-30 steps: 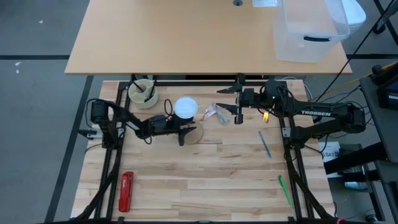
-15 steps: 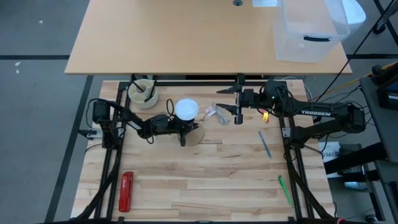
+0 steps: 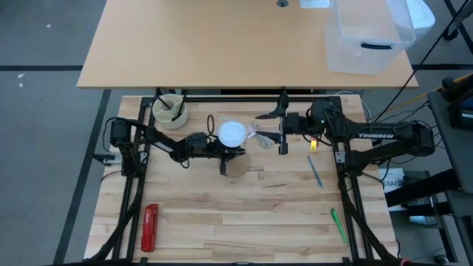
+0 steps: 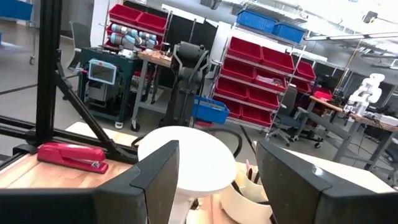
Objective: Screw lightbulb
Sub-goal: Remove the lightbulb from the desk lamp
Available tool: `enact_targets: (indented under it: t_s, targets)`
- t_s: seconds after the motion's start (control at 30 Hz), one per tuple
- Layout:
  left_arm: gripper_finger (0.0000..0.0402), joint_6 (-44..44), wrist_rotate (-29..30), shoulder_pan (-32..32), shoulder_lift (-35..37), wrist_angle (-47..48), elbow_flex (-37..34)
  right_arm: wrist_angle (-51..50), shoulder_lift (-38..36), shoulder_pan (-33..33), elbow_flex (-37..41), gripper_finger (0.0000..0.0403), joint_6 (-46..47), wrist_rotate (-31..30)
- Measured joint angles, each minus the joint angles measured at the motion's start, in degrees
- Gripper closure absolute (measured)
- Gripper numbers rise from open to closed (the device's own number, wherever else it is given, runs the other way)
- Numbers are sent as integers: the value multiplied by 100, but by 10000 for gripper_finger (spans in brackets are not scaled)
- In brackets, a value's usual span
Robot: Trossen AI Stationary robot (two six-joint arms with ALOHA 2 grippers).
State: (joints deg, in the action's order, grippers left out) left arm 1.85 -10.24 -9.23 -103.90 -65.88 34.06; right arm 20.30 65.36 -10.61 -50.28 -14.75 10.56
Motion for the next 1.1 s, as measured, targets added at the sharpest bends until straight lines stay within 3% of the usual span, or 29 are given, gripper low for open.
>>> enact_targets:
  t_s: [0.23,0.67,0.83,1.1]
  targets:
    - [369,24,-58,0,-49,228,212,-128,0,270,0,197,-70,-142]
    - [369,-287,-310,79,-1288,-574,968,-337,0,888,0,183,252,-1606]
    - [369,-345,-319,81,-1327,-510,1052,-529,0,1112,2,164,548,-1734]
    - [369,-336,-313,79,-1335,-484,1052,-1020,0,1510,2,148,514,-2687]
